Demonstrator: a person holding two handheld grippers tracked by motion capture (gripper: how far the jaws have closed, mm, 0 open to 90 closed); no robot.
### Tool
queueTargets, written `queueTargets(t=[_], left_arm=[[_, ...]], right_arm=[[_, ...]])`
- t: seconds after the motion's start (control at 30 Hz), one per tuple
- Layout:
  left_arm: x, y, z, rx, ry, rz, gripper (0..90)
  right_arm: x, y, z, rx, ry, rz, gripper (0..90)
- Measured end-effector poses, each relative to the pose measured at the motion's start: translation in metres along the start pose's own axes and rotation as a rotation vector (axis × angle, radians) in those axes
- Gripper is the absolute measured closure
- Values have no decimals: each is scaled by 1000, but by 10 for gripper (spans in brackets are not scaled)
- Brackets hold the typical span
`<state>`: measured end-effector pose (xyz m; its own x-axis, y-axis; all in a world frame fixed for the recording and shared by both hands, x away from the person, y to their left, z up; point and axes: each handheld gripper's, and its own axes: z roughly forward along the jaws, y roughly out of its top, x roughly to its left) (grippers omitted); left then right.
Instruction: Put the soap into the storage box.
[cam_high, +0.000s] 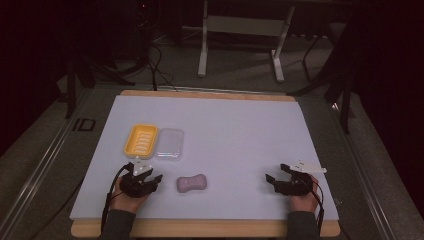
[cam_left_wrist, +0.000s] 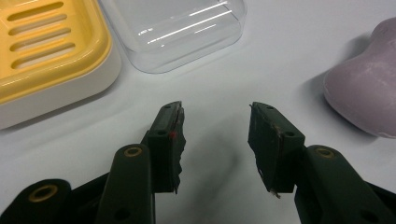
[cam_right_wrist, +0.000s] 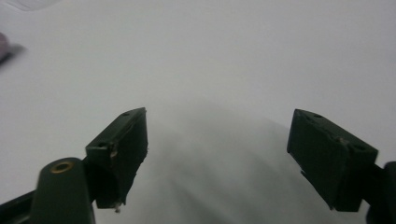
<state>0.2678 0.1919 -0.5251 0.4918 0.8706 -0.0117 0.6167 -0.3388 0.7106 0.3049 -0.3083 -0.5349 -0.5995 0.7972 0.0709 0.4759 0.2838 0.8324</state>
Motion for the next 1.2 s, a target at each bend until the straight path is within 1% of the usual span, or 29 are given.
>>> queueTargets(t=[0.07, 0.13, 0.23, 0.43, 0.5, 0.53, 0.57, 0.6, 0.67, 0.73, 0.83, 0.97, 1.2], left_arm=[[0, 1, 0, 5, -17, -4, 554], [0, 3, 0, 16, -37, 1, 550], [1, 6, -1, 6, -78, -27, 551], [0, 16, 0, 23, -113, -3, 549], [1, 19, 0, 21, -131, -5, 546], [2, 21, -1, 19, -139, -2, 547], [2, 23, -2, 13, -151, -9, 551], [2, 25, -3, 12, -158, -8, 552], [2, 29, -5, 7, -167, 5, 552], [2, 33, -7, 4, -180, 12, 552], [1, 39, -9, 13, -183, 44, 549], [0, 48, -11, 15, -191, 64, 546], [-3, 58, -11, 48, -190, 116, 544]], right_arm=[[1, -1, -1, -16, 3, -16, 197], [2, -1, -2, -21, -2, -19, 211], [3, -2, -3, -33, -14, -29, 218], [5, -2, -4, -41, -14, -45, 219], [5, -2, -4, -39, -9, -42, 223], [4, -2, -4, -41, -9, -44, 234], [5, -2, -4, -46, -6, -44, 253], [5, -3, -5, -50, -4, -53, 273], [6, -3, -5, -57, -2, -65, 276], [6, -3, -5, -59, -2, -64, 281], [6, -3, -6, -64, -3, -62, 287], [5, -4, -7, -71, -2, -56, 288], [5, -4, -7, -72, 3, -51, 279]])
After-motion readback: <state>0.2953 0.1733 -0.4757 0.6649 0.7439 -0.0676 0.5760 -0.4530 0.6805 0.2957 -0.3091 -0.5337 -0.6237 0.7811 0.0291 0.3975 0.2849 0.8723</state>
